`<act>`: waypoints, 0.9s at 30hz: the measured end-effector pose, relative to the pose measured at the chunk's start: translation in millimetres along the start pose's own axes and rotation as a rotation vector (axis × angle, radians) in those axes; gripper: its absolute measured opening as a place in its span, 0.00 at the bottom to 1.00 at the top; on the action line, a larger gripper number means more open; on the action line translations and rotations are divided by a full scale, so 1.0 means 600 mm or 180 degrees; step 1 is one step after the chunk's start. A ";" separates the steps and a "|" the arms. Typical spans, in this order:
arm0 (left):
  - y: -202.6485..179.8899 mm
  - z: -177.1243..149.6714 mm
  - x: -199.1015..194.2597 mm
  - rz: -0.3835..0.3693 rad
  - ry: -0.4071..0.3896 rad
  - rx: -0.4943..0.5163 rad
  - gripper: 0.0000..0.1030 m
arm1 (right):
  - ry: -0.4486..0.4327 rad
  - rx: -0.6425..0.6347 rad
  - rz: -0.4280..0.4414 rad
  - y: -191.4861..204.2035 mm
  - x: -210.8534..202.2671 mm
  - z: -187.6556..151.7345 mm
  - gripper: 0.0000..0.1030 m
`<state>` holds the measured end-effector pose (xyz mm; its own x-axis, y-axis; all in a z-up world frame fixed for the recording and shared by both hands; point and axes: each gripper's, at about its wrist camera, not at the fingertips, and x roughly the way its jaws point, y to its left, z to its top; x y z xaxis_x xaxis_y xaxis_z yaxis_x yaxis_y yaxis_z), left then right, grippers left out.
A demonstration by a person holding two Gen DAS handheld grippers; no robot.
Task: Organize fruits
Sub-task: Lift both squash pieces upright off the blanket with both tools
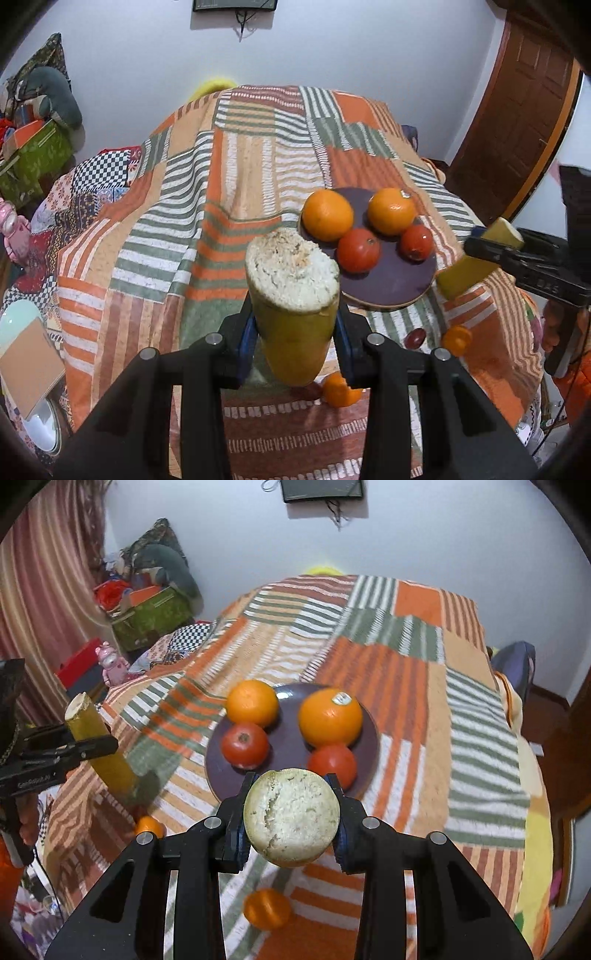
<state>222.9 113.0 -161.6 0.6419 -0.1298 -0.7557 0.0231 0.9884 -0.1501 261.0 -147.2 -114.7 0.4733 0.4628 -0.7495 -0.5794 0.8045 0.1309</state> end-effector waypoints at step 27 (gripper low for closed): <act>0.002 0.019 0.041 -0.0177 0.0007 -0.0086 0.36 | 0.0102 -0.0257 -0.0224 0.035 0.122 0.093 0.60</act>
<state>247.4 111.9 -173.1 0.6384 -0.1847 -0.7472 0.0380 0.9771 -0.2091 320.7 -75.8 -130.3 0.4939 0.3930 -0.7757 -0.5977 0.8013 0.0255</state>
